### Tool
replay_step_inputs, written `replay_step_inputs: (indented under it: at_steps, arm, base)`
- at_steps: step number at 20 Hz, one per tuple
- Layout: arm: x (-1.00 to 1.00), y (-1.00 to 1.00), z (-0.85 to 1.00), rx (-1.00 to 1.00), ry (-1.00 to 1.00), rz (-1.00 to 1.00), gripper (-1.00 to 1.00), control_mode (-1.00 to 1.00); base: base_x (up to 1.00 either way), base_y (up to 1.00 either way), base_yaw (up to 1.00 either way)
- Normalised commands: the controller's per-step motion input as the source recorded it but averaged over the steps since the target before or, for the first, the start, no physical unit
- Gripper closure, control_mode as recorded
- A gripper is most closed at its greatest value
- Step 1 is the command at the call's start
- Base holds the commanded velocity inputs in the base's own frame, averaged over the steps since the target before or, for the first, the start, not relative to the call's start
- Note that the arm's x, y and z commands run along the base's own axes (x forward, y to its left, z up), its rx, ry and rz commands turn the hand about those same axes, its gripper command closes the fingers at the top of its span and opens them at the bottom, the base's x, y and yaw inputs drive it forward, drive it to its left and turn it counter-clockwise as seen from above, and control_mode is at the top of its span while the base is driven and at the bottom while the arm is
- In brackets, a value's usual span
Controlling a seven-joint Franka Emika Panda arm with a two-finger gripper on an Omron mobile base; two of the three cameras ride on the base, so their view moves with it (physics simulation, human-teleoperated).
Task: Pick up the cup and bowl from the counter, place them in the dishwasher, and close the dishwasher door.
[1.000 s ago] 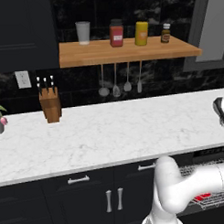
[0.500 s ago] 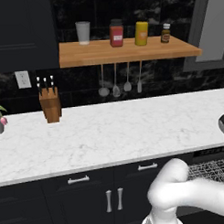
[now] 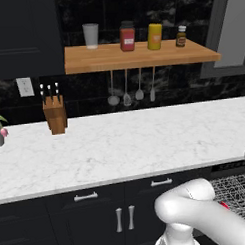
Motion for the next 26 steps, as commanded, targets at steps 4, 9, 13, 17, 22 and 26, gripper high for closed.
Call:
replay_step_inputs:
  at_steps: [4,9,13,17,22,26]
  arm:
    - [0.05,0.09,-0.51,0.22,0.10,0.00,1.00,-1.00]
    - [0.29,0.02,-0.49,0.14,0.03,-0.03,1.00,-1.00]
    - [0.46,0.00,-0.39,0.08,0.01,-0.19,1.00,-1.00]
    - [0.56,0.00,-0.54,0.00,0.03,-0.17,1.00,-1.00]
    - [0.57,-0.16,-0.58,0.00,0.03,-0.15,1.00,-1.00]
    - [0.09,-0.37,-0.48,0.11,-0.01,-0.12,1.00,-1.00]
  base:
    - [0.00,0.00,0.00]
    - [0.00,0.00,0.00]
    - [0.00,0.00,0.00]
    - [0.00,0.00,0.00]
    - [0.00,0.00,0.00]
    - [0.00,0.00,0.00]
